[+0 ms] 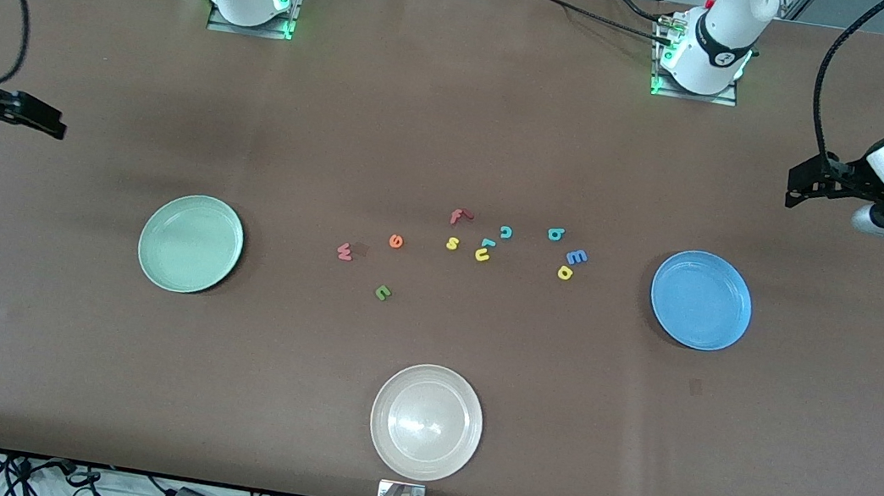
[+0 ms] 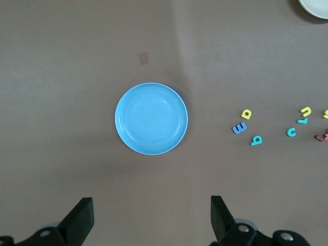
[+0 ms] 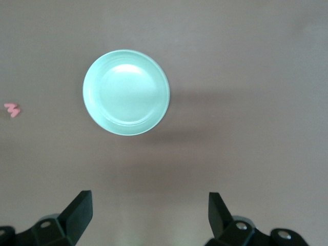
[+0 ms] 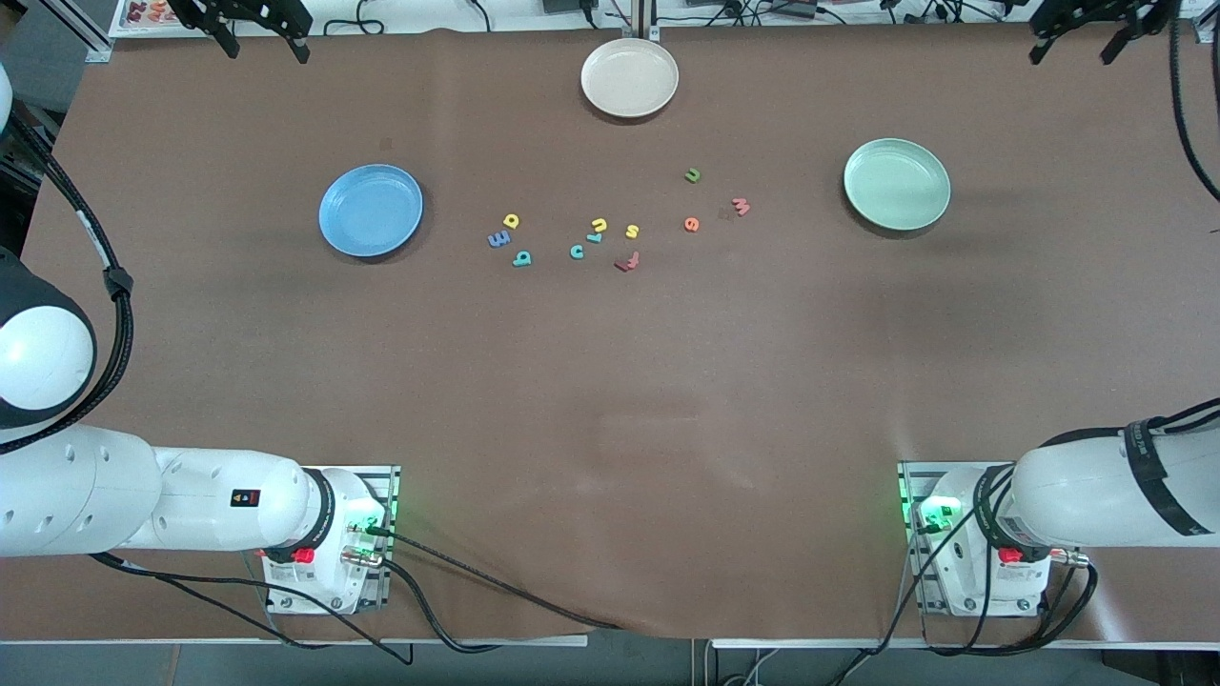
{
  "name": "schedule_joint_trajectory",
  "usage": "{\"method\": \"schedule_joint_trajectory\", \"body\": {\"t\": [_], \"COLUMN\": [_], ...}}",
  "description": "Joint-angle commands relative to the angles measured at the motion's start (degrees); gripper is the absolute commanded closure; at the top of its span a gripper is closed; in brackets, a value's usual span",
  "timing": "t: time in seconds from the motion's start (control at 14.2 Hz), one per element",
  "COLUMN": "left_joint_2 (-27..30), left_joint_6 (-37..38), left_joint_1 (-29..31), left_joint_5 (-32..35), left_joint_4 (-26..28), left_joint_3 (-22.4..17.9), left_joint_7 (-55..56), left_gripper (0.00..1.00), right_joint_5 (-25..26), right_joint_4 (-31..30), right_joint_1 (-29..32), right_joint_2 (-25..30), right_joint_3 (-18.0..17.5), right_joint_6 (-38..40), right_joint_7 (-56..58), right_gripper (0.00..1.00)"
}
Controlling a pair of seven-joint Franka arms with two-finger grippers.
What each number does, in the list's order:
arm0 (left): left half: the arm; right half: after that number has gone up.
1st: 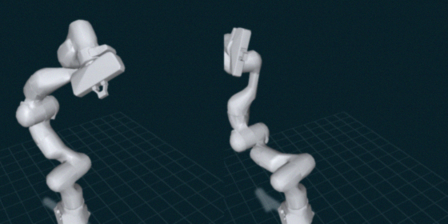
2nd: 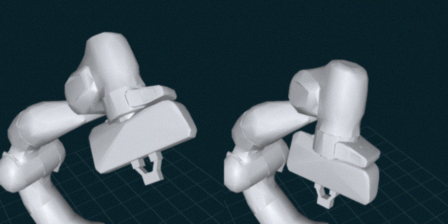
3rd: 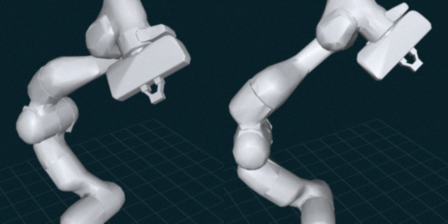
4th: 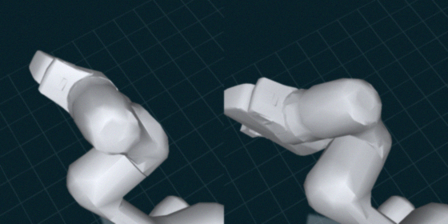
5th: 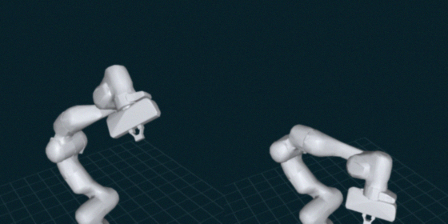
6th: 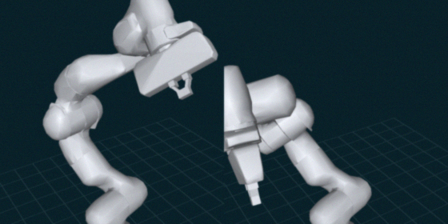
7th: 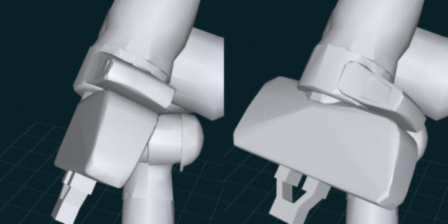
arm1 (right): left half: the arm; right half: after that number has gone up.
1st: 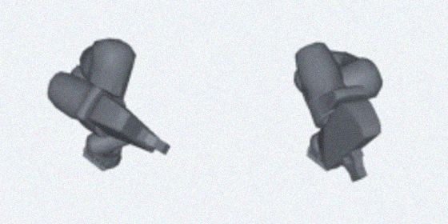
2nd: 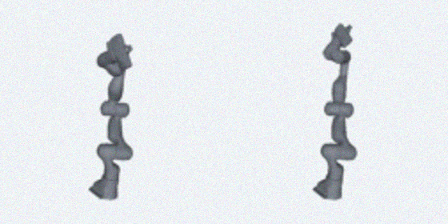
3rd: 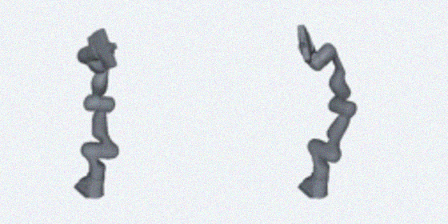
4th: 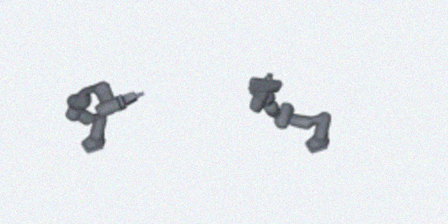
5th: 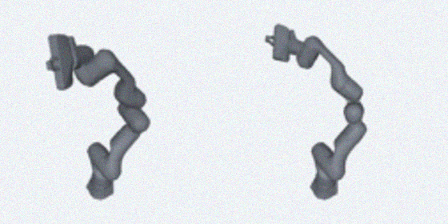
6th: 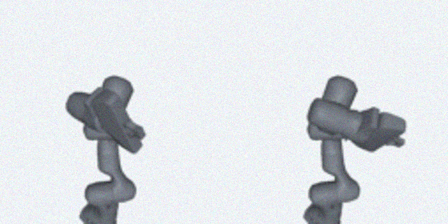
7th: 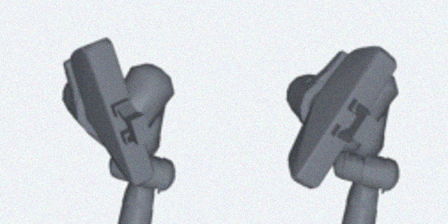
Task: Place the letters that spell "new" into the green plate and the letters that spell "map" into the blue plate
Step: 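Reach both grippers down toward the scattered foam letters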
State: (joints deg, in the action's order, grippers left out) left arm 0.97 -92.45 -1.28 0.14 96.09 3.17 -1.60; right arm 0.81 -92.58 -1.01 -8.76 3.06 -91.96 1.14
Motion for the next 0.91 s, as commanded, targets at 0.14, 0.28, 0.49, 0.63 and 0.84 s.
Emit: {"method": "schedule_joint_trajectory", "body": {"t": [0.14,0.28,0.49,0.63,0.84], "left_joint_2": [-3.2,-7.1,-12.9,-16.8,-24.2], "left_joint_6": [1.7,1.4,0.8,-1.9,-11.0], "left_joint_1": [-0.7,-2.1,-5.4,-8.0,-12.6], "left_joint_5": [1.0,1.0,1.0,0.6,0.1], "left_joint_4": [-2.0,-2.1,-2.1,-2.2,-1.8], "left_joint_3": [0.6,0.5,0.5,0.6,0.5], "left_joint_7": [-1.3,-1.2,-0.8,-0.4,2.3], "left_gripper": [0.00,0.00,0.00,0.00,0.00], "right_joint_5": [-3.1,-5.7,-6.7,-6.0,-6.0], "right_joint_4": [0.2,0.2,0.2,0.3,1.3], "right_joint_1": [-6.5,-9.7,-15.2,-19.4,-23.8], "right_joint_2": [-7.1,-10.1,-14.3,-17.0,-21.9], "right_joint_3": [0.1,0.1,0.2,0.2,0.2], "right_joint_6": [-3.2,-5.3,-11.0,-15.1,-20.6], "right_joint_7": [-0.9,-1.0,-2.5,-6.3,-11.2], "right_gripper": [0.00,0.00,0.00,0.00,0.00]}}
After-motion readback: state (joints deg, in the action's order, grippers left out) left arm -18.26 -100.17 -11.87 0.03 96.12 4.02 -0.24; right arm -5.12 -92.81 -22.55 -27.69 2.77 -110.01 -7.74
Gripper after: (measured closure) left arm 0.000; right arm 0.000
